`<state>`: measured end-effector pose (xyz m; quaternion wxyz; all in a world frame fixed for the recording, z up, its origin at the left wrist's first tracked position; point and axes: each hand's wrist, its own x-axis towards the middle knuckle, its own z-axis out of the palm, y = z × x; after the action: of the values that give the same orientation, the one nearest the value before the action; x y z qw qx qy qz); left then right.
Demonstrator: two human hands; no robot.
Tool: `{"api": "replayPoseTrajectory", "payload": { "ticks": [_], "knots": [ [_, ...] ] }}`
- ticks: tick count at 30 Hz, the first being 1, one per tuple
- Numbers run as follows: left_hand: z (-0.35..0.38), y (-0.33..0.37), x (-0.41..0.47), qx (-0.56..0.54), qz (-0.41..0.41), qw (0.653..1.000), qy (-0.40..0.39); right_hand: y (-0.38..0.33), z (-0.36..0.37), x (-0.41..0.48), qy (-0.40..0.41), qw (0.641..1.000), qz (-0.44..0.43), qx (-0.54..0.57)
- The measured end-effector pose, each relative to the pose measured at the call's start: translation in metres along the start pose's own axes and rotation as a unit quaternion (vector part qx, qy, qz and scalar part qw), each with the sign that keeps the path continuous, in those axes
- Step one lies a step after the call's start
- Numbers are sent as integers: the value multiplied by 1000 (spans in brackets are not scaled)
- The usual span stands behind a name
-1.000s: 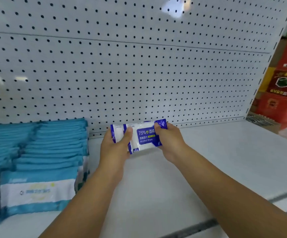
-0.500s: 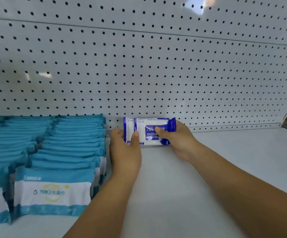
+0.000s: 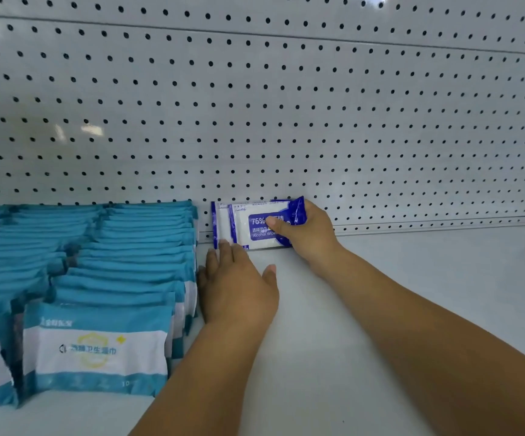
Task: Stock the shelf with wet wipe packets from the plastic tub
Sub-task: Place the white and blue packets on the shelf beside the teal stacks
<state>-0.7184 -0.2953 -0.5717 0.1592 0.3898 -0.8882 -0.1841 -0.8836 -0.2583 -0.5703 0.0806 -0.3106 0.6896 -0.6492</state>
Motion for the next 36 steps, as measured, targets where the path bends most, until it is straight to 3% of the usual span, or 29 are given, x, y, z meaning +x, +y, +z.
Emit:
{"api": "replayPoseTrajectory", "payload": {
  "ticks": [6,11,18,22,36],
  "knots": [
    [2,-3,4,29,-5,999,-26,-3,8,-1,17,999,-21,-38],
    [5,-5,5,67,14,996,-53,1,-30,0,58,997,-12,-51],
    [5,0,5,103,36,990,-84,10,-72,11,97,967,27,-236],
    [4,-1,6,100,30,991,-80,7,-78,8,68,974,16,-216],
    [4,0,6,112,30,989,-89,10,-69,12,104,981,13,-166]
  ]
}}
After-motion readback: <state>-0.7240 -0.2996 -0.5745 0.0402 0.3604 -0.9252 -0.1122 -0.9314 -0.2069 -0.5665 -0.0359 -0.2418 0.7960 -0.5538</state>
